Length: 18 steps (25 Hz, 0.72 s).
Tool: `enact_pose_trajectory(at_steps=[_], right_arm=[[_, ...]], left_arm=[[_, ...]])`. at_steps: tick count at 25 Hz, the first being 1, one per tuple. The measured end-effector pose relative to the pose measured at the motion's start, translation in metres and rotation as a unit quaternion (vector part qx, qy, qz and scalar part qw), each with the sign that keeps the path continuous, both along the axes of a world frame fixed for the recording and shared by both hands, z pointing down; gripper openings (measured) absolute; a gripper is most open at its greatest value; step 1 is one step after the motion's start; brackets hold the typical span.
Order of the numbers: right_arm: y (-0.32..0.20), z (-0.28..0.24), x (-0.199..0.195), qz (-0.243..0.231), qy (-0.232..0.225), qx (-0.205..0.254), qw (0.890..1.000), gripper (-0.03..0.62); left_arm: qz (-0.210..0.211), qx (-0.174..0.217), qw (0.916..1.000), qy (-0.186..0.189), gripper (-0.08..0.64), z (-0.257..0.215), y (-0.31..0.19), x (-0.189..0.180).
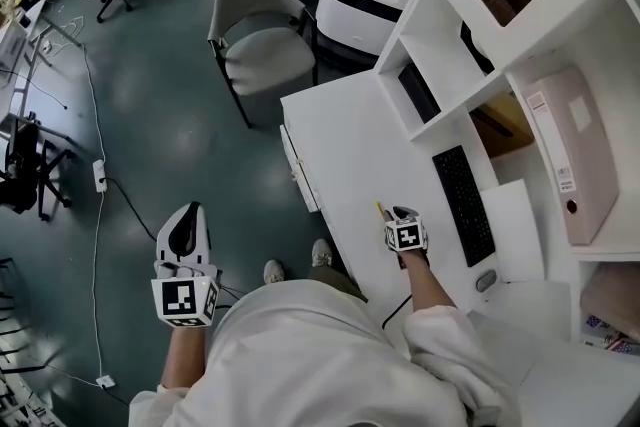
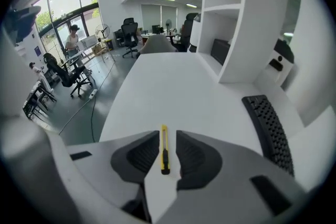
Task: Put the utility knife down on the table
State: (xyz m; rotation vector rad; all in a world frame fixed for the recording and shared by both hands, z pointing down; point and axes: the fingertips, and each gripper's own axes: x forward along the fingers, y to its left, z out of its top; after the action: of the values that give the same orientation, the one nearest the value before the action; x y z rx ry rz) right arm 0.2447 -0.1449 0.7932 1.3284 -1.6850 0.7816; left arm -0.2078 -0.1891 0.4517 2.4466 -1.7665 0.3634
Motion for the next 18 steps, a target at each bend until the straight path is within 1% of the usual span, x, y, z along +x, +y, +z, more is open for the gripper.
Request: enact_pose_trajectory(at_steps=[4, 8, 12, 18], right_arm=[[-0.005, -0.036, -0.001, 0.018, -0.002, 0.063, 0.998, 0.089], [-0.006, -0.078, 0.001, 0.039, -0.004, 0.124, 0.992, 0.081], [-0.004, -0.123, 0.002, 0.057, 0.000, 0.184, 0.981, 0.075], [0.002, -0.191, -0.002, 0.072, 0.004, 0.269, 0.960, 0.067]], left_arm=[[0.022, 0.006, 0.9997, 0.006, 0.009, -0.003, -0.004, 0.011], [0.042, 0.012, 0.9990, 0.012, 0.009, -0.005, -0.008, 0.022], [0.064, 0.017, 0.9977, 0.016, 0.009, -0.008, -0.011, 0.034], [0.092, 0.023, 0.9952, 0.023, 0.009, -0.011, -0.013, 0.054]])
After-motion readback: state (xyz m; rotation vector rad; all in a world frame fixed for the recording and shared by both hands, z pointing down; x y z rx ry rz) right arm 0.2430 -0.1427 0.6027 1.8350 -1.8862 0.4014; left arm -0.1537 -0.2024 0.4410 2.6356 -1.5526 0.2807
